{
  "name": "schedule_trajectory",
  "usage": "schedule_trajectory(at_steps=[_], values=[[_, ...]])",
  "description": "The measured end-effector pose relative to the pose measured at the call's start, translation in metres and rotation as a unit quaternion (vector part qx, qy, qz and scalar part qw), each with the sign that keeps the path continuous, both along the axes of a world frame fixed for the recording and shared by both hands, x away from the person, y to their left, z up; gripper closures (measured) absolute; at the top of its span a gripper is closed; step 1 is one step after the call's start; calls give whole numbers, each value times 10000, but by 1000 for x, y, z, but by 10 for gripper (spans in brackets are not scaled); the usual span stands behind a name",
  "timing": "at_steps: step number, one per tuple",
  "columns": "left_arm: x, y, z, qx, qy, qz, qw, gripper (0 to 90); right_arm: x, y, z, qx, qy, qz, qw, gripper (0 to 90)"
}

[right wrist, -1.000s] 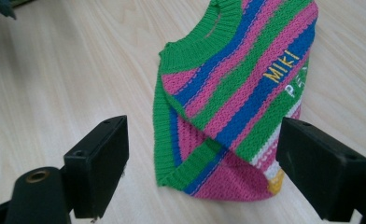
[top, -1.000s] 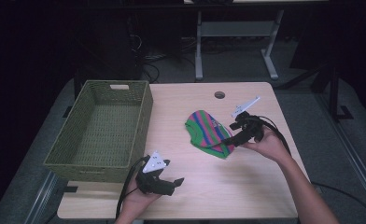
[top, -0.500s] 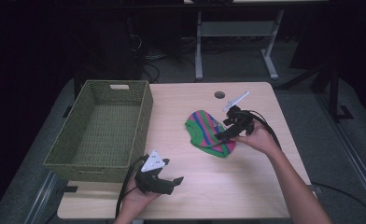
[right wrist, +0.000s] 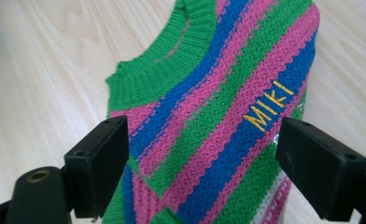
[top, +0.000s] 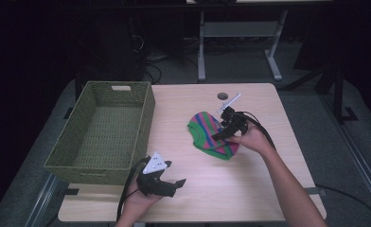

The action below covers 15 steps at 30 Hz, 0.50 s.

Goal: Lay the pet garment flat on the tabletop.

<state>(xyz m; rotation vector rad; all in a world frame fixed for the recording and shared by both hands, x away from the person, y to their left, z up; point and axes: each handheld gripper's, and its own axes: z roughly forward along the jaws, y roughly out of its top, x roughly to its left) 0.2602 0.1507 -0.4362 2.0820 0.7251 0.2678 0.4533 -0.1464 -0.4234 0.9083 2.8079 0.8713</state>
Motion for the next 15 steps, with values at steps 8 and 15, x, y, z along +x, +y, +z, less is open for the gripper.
schedule_trajectory(at_steps=[8,15], values=[[0,0,0,-20,5,1,10000,174,5,6,-10,-124,24,-44,9999,169],[0,0,0,0,-1,-19,10000,175,8,13,-21,-464,12,-88,9989,170]])
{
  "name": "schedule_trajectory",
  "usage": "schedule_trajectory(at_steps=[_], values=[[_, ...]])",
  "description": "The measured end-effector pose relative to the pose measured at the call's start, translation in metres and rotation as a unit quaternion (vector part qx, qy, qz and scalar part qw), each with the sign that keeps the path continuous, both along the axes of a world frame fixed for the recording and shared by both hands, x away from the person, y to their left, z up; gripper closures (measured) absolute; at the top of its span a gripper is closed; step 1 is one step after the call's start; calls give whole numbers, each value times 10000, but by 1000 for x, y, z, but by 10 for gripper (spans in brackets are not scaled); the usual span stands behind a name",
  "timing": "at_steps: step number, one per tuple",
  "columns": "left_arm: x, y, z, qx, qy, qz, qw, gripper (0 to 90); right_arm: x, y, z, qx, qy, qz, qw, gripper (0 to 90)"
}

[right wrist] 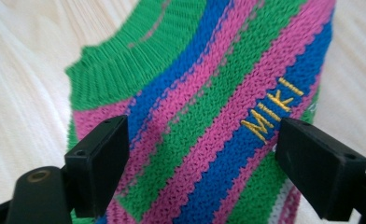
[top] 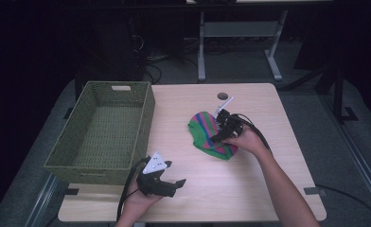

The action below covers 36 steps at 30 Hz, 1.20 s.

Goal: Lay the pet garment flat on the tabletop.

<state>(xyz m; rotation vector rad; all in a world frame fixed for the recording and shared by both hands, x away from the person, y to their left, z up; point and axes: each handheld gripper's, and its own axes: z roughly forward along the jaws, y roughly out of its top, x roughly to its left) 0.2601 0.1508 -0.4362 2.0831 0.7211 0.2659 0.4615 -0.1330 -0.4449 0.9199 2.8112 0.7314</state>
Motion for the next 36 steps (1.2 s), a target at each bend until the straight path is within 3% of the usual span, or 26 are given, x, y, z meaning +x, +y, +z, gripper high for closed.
schedule_trajectory(at_steps=[7,12,20,27,32,36], values=[[0,0,-1,-4,15,15,10000,175,-1,7,-6,-265,-108,9,9996,184],[-1,-2,-1,68,-3,-3,10000,175,-3,12,-5,-454,-137,70,9988,244],[0,-2,-1,89,-17,8,10000,176,1,16,0,-662,-121,157,9976,414],[0,-1,-1,76,5,36,10000,176,3,17,2,-755,-250,196,9966,632],[-1,-1,-1,66,-12,35,10000,177,1,19,3,-862,-360,213,9954,718],[0,0,0,61,-21,55,10000,177,2,15,5,-716,-240,180,9970,746]])
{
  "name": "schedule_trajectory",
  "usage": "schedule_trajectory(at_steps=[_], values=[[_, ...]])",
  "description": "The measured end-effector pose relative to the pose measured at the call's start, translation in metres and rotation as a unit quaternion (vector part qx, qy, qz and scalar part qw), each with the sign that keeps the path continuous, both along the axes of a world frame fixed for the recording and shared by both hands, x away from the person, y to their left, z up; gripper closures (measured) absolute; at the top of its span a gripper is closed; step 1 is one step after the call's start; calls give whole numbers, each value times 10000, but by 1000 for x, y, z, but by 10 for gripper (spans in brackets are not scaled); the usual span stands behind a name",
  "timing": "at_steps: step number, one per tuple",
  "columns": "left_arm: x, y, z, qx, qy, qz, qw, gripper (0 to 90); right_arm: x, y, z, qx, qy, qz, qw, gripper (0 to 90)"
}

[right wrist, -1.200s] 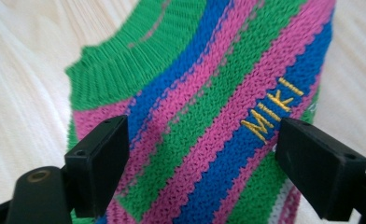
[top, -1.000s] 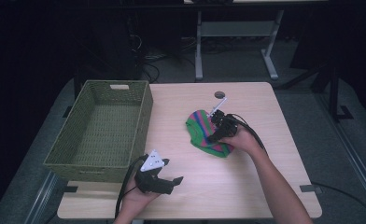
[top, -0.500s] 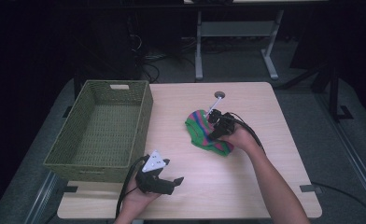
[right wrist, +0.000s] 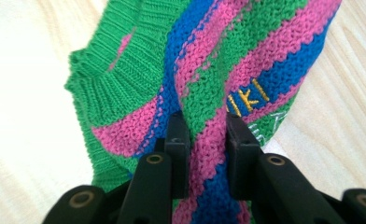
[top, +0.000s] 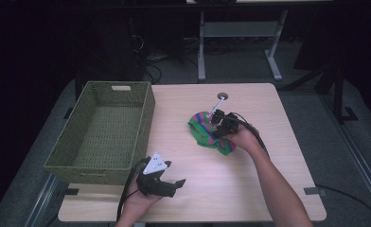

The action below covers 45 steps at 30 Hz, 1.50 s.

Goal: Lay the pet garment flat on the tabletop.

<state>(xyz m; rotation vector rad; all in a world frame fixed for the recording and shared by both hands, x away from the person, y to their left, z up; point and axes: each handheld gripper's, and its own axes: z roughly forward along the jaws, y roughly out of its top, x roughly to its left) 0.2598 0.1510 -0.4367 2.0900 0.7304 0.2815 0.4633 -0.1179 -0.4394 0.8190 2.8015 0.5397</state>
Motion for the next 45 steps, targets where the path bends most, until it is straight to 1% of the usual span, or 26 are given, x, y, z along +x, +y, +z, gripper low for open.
schedule_trajectory(at_steps=[4,7,11,13,14,16,17,18,19,20,22,24,25,27,29,31,33,34,35,36,37,38,40,43,44,45], values=[[2,0,-1,-60,63,12,10000,177,-2,-6,10,174,-78,8,9998,753],[1,0,-1,-40,57,21,10000,177,-4,-10,19,250,-121,13,9996,753],[1,0,-1,-35,64,42,10000,177,-9,-15,35,449,-201,43,9988,754],[1,0,-1,-57,54,60,10000,177,-12,-18,41,554,-201,49,9983,754],[1,0,-1,-45,40,47,10000,177,-14,-19,44,562,-224,33,9982,755],[1,0,-1,-43,55,49,10000,177,-16,-23,49,631,-211,46,9978,756],[1,0,-1,-53,62,49,10000,177,-17,-24,52,672,-203,8,9975,756],[1,0,-1,-13,30,15,10000,177,-18,-26,55,725,-208,15,9972,756],[1,0,-1,-37,41,25,10000,177,-20,-28,58,797,-208,26,9966,757],[1,0,-1,-15,33,14,10000,177,-21,-30,61,855,-194,19,9962,757],[1,1,-1,15,36,6,10000,177,-25,-32,66,898,-214,52,9957,757],[1,1,-1,-12,47,23,10000,177,-29,-34,71,965,-230,71,9950,756],[0,1,-2,-54,69,41,10000,177,-31,-35,74,1017,-179,82,9946,756],[0,2,-1,-46,40,27,10000,177,-36,-37,79,1059,-178,129,9941,756],[0,2,-1,-105,48,55,9999,177,-42,-38,84,1101,-188,188,9936,755],[0,2,-1,-69,46,37,10000,177,-48,-38,90,1104,-190,253,9934,755],[0,3,0,-88,39,43,9999,177,-55,-38,96,1109,-217,324,9931,754],[0,3,0,-101,39,51,9999,177,-58,-38,99,1126,-231,364,9927,755],[0,4,0,-51,42,26,10000,177,-62,-39,102,1142,-252,389,9924,755],[0,3,0,-96,46,45,9999,177,-65,-39,105,1173,-266,447,9917,754],[0,3,0,-96,46,45,9999,177,-69,-39,107,1194,-240,474,9914,754],[-1,3,0,-103,48,47,9999,177,-73,-40,110,1211,-264,515,9910,754],[-1,3,-1,-161,45,70,9998,177,-78,-40,112,1241,-254,539,9905,754],[-1,5,0,-137,32,65,9999,177,-84,-42,114,1260,-267,614,9898,754],[-1,5,0,-160,21,84,9998,177,-87,-43,114,1271,-257,616,9896,754],[-1,6,1,-168,4,93,9998,177,-90,-44,114,1273,-311,623,9894,754]])
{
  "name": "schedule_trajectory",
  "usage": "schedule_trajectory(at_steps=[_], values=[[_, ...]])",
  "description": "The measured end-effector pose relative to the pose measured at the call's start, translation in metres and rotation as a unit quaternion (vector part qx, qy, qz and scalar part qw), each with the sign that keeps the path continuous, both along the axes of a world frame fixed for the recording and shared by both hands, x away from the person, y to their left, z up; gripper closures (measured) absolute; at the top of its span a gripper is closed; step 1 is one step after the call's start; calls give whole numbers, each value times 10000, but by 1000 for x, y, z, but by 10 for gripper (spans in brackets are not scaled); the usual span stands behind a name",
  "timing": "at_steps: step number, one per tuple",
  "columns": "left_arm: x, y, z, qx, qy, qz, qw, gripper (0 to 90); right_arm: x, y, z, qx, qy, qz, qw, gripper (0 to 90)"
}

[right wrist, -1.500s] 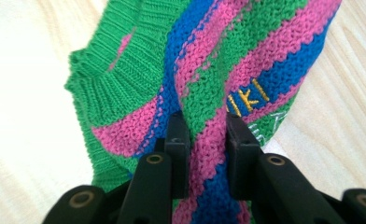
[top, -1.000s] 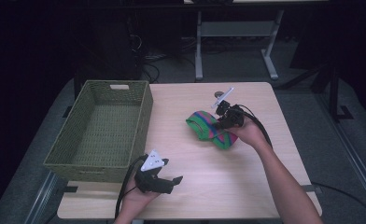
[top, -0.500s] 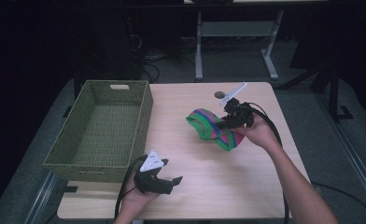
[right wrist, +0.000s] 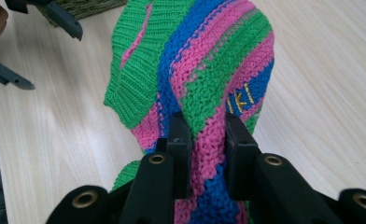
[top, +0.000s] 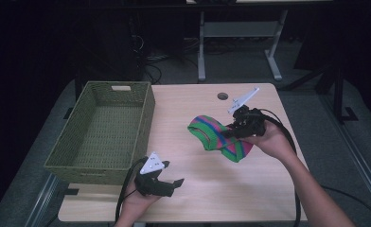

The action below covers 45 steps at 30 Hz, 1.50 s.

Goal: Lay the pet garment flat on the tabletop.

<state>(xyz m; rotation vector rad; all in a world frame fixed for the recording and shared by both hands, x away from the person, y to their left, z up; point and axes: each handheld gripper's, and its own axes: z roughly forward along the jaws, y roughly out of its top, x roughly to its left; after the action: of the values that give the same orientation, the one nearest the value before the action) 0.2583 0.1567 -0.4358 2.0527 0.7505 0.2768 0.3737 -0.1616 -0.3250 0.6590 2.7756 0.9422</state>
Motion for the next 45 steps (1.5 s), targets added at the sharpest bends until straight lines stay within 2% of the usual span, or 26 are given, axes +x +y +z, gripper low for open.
schedule_trajectory(at_steps=[4,7,21,28,30,31,35,45], values=[[0,3,2,-32,-63,41,10000,177,-11,-5,0,52,-10,42,10000,754],[0,5,2,-106,-20,80,9999,177,-18,-8,-3,91,29,49,9999,753],[0,5,1,-167,10,72,9998,177,-43,-14,-33,158,239,165,9995,752],[-1,5,2,-188,-10,39,9998,177,-48,-7,-50,112,264,300,9991,750],[-1,5,2,-189,2,37,9998,177,-49,-4,-55,105,380,312,9987,750],[-2,5,2,-207,4,41,9998,177,-49,-3,-58,57,312,381,9988,750],[-3,5,3,-243,-5,40,9997,177,-50,3,-67,-21,390,450,9982,748],[-3,5,2,-252,7,15,9997,177,-50,15,-85,16,553,566,9969,744]])
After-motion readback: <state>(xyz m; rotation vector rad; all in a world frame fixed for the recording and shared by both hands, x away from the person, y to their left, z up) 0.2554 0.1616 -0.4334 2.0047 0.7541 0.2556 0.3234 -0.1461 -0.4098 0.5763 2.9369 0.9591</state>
